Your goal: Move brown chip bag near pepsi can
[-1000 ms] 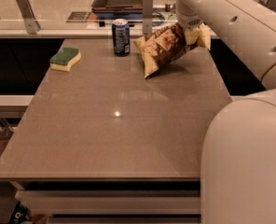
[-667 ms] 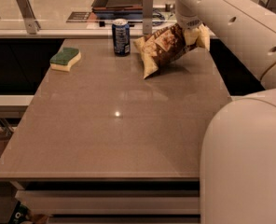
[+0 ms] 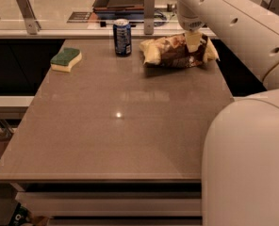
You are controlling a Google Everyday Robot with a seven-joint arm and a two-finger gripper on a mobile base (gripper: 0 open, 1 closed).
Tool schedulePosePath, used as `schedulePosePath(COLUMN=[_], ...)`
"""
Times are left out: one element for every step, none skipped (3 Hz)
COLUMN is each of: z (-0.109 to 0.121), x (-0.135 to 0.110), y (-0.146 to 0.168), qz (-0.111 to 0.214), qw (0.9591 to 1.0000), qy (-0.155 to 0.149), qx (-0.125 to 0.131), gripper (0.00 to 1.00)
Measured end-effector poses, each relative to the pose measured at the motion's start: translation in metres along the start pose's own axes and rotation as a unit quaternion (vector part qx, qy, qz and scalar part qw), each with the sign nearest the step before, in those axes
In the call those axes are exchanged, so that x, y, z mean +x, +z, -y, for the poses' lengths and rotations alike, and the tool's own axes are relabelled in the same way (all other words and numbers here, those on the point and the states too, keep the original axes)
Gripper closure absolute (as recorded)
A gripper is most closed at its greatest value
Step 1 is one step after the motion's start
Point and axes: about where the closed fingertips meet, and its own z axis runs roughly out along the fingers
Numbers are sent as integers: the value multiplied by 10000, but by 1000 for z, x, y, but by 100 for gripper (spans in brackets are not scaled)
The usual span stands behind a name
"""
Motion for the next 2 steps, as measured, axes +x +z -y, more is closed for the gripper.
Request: schedulePosePath(z=[-1, -1], x=[0, 0], y=[2, 2], qz=[-2, -2], qw=[10000, 10000], qy=[-6, -7], qx=[-16, -17], gripper=[0, 0])
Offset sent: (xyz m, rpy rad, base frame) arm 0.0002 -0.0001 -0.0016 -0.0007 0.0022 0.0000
